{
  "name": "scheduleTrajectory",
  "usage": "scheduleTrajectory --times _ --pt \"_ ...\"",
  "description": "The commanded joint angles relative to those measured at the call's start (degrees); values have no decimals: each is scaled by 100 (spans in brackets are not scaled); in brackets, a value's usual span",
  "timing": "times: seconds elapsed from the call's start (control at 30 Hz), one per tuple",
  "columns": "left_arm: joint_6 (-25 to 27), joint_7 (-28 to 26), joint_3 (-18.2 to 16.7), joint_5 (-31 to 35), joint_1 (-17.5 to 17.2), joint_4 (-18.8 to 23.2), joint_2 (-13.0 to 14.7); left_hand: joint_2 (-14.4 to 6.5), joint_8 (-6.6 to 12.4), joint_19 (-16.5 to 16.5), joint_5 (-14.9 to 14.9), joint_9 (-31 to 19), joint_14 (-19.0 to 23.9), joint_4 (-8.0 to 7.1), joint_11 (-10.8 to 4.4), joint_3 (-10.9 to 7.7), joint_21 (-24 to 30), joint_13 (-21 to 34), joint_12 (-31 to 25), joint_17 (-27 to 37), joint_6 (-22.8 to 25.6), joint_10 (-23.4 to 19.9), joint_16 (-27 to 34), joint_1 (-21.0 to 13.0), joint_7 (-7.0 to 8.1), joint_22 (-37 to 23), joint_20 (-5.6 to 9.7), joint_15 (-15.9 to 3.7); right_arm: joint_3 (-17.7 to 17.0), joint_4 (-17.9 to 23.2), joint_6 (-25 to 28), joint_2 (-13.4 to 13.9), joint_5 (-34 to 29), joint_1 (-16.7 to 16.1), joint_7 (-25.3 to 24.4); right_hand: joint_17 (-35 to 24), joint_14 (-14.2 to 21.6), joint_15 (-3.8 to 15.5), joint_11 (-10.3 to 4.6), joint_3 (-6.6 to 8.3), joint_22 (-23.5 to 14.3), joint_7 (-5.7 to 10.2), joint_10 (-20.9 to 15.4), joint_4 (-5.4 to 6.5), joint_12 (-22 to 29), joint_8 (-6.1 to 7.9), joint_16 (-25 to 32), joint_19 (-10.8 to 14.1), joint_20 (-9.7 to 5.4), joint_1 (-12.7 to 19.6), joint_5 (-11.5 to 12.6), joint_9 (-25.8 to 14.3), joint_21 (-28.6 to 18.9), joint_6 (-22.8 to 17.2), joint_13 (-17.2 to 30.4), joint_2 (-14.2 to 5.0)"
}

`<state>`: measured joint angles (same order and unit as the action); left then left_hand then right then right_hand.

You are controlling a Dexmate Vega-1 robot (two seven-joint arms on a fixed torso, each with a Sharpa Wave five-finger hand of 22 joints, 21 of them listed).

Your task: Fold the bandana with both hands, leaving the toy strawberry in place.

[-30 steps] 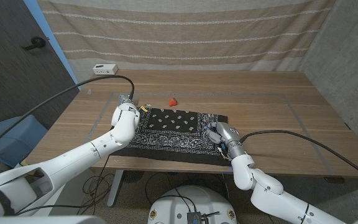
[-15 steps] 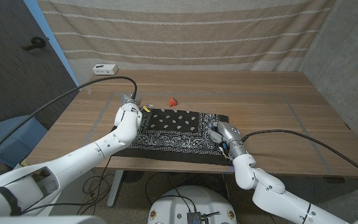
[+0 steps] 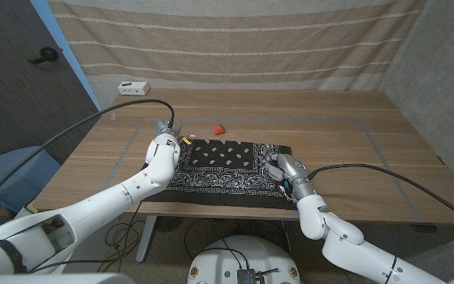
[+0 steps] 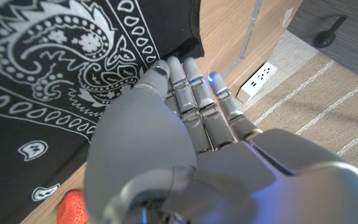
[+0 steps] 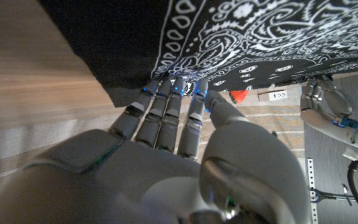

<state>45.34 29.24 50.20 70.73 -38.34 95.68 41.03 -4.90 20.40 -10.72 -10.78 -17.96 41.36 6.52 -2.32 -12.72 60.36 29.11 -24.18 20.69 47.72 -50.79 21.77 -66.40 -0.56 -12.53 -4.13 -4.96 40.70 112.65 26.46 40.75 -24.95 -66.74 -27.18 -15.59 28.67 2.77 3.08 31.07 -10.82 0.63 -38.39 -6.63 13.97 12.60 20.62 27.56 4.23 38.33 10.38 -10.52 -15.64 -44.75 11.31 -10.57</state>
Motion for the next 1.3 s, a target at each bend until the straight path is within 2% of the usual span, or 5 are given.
scheduleTrajectory --times 0.03,0.33,0.7,0.9,1.3 --pt "338 527 -75 189 -17 701 266 319 -103 442 -82 -336 -811 -166 -566 492 65 721 -64 487 -1526 1982 -132 752 487 40 -107 -314 -8 -57 -64 5 29 19 7 -9 37 201 -13 18 -17 -35 -65 20 -12 -3 40 43 -6 76 26 -27 -37 -85 21 -1" --pt "323 736 -244 486 -137 938 300 555 -230 936 -283 -532 -1347 -193 -402 759 -42 1044 9 613 -2438 2911 -380 1029 393 67 -191 -188 13 -95 -83 -28 23 49 4 -11 48 202 -5 21 -18 -36 -91 13 -13 -7 42 45 -15 86 26 -28 -38 -114 22 1" --pt "382 872 -522 604 -230 1135 332 450 -206 1025 -382 -605 -1557 -146 -307 736 -42 1166 -29 684 -2633 3138 -474 929 653 66 -232 -83 61 -151 -87 -56 5 153 80 -13 44 206 -20 21 -18 -39 -89 10 -22 -14 39 46 -19 90 25 -28 -39 -124 22 2" --pt "279 1383 -479 756 -28 770 156 598 -615 1079 -395 -414 -2036 -110 -448 853 39 901 190 473 -3381 3412 -866 986 653 48 -282 109 78 -186 -98 -88 10 215 113 -13 49 202 -10 23 -18 -35 -88 9 -27 -22 38 46 -19 93 25 -29 -39 -125 23 2" --pt "356 2260 -292 1152 324 46 -226 492 -734 1147 -294 46 -1797 -190 -385 894 135 194 350 -181 -3117 2178 -910 1171 652 63 -277 110 87 -176 -32 -107 10 304 187 -21 42 205 -8 16 -18 -43 -99 14 -35 -34 36 48 -24 90 23 -30 -40 -134 24 4"
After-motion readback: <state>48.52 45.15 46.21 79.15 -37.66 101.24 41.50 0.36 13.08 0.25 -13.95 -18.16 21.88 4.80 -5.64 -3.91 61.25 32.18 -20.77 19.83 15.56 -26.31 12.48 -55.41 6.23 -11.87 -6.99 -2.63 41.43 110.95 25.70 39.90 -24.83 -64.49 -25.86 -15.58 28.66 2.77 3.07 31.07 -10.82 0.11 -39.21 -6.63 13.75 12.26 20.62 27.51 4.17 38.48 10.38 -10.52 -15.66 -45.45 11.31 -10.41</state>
